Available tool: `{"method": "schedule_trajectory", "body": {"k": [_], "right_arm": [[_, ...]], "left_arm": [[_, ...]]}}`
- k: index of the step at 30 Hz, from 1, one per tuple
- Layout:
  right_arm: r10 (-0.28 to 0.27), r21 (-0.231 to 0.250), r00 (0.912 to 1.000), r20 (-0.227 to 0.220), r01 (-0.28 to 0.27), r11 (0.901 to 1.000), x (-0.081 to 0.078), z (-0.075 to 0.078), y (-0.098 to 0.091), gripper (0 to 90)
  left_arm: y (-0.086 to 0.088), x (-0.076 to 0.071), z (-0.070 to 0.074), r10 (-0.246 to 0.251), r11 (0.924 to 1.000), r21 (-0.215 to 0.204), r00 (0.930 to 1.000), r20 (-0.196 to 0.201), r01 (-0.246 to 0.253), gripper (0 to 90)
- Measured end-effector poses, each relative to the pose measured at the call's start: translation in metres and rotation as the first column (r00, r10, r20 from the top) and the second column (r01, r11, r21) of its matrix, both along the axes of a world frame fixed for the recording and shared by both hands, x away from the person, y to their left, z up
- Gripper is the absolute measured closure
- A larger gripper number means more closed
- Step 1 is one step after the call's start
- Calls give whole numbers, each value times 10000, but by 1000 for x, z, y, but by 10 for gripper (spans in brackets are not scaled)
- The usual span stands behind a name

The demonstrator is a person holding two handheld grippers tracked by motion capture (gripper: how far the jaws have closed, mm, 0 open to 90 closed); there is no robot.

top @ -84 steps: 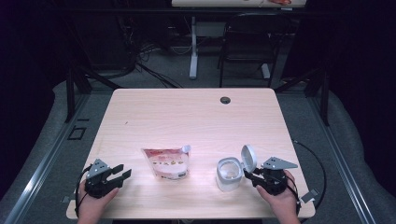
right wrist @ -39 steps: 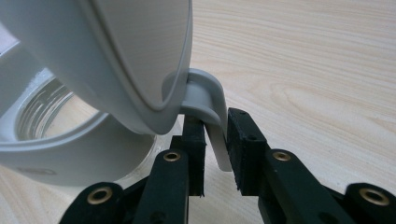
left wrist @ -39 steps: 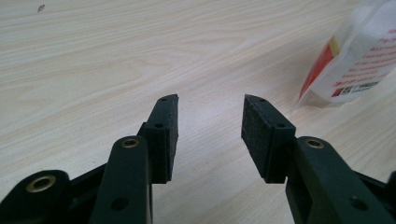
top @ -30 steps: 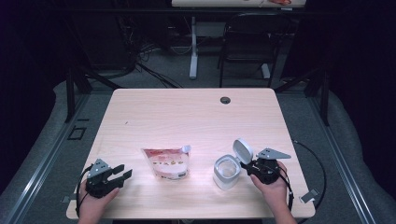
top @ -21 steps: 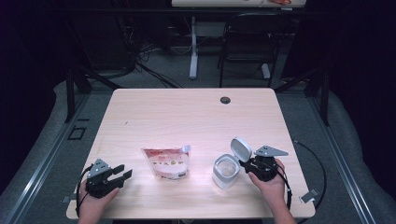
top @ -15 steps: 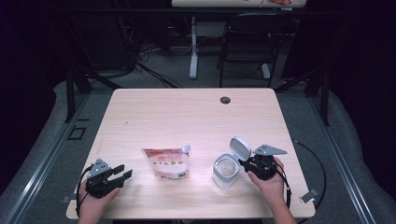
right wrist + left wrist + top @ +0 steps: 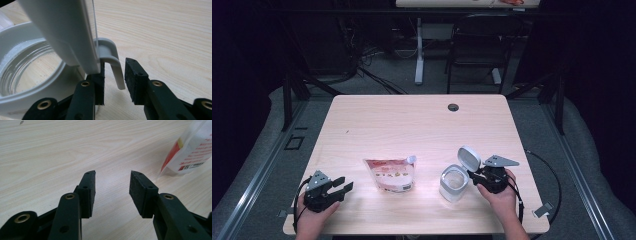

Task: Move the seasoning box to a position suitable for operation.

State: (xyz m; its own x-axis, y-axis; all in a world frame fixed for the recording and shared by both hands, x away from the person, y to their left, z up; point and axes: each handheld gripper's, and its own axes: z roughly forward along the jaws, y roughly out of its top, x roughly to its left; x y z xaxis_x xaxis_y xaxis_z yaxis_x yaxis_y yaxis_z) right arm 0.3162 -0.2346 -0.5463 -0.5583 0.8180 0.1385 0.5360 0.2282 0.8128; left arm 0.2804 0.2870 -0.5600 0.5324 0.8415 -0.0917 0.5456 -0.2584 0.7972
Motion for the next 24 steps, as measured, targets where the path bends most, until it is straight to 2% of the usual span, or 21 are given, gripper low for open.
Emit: {"method": "schedule_trajectory", "body": {"k": [5,15,24], "right_arm": [[-40,-26,10000,27,40,10000,-2,0,-1,686],[188,-454,9996,212,-178,9988,-13,5,-2,666],[169,-455,9996,230,-158,9988,-23,7,-7,639]], "left_arm": [[0,0,0,1,10000,-6,10000,1,-1,563],[0,0,0,13,10000,-48,10000,17,-13,563],[2,0,0,17,10000,-91,10000,59,-17,563]]}}
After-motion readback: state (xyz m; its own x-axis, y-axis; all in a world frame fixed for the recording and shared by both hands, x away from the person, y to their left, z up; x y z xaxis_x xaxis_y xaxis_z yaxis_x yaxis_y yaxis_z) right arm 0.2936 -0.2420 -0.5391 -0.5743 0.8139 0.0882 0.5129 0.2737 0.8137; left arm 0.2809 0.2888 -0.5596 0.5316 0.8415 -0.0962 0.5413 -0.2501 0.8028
